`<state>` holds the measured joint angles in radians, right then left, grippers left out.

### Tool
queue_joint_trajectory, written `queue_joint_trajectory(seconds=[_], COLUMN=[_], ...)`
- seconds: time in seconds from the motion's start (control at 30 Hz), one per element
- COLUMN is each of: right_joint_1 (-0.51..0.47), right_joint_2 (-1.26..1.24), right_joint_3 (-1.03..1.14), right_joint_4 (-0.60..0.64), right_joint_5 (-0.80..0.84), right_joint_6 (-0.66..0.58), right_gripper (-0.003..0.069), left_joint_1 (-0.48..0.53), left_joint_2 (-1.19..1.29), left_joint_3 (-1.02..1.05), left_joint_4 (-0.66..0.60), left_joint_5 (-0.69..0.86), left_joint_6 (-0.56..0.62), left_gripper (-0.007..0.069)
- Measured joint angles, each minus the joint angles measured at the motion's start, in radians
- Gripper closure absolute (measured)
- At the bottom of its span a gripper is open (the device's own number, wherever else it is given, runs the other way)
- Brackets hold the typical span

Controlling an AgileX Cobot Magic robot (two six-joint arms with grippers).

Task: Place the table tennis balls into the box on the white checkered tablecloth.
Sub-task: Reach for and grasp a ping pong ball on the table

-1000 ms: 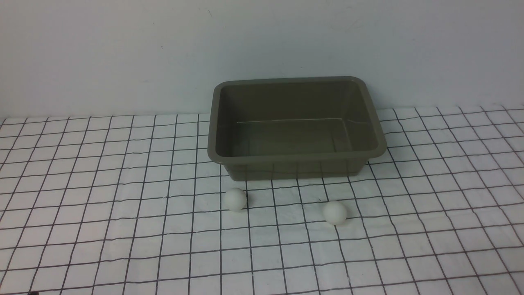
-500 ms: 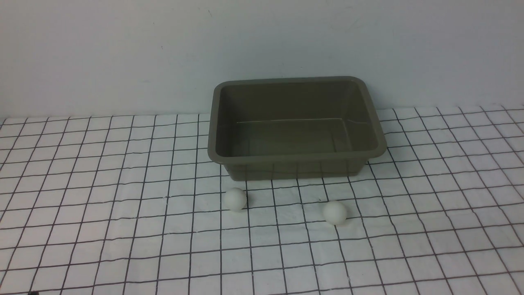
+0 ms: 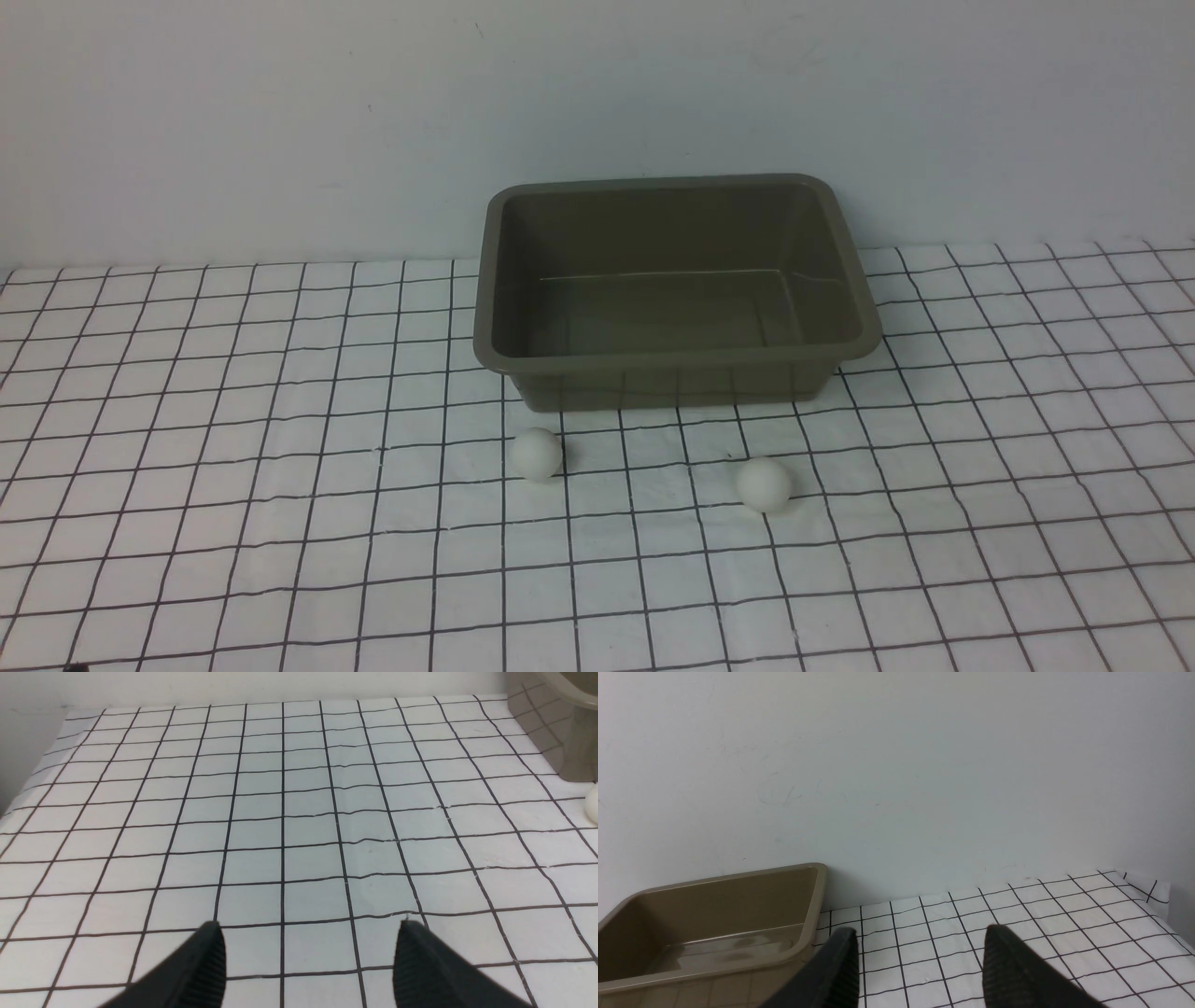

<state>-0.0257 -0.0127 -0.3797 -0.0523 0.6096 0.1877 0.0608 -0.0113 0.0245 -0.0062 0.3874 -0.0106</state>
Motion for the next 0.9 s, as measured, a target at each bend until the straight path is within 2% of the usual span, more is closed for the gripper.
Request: queue_joint_trajectory(seconds=[0.3, 0.43, 0.6, 0.67, 0.87, 0.9], right_joint_1=[0.0, 0.0, 0.0, 0.0, 0.0, 0.0], right_joint_2=[0.0, 0.0, 0.0, 0.0, 0.0, 0.0], right_joint_3=[0.0, 0.0, 0.0, 0.0, 0.0, 0.0], right_joint_4=[0.012, 0.063, 0.186, 0.227, 0.249, 0.254], right_joint_5=[0.0, 0.001, 0.022, 0.047, 0.08, 0.091], right_joint_6=[0.002, 0.003, -0.005, -0.049, -0.116, -0.134], right_gripper=[0.0323, 0.0323, 0.0323, 0.0323, 0.0323, 0.0323], left_joint_1=[0.0, 0.0, 0.0, 0.0, 0.0, 0.0], left_joint_2=[0.0, 0.0, 0.0, 0.0, 0.0, 0.0], left_joint_3=[0.0, 0.0, 0.001, 0.003, 0.003, 0.003], left_joint_4=[-0.001, 0.0, -0.061, -0.075, -0.136, -0.184], left_joint_5=[0.0, 0.0, -0.013, -0.035, -0.096, -0.138], left_joint_6=[0.0, 0.0, 0.0, 0.0, -0.002, -0.003], left_gripper=[0.0188, 0.0188, 0.0188, 0.0188, 0.0188, 0.0188])
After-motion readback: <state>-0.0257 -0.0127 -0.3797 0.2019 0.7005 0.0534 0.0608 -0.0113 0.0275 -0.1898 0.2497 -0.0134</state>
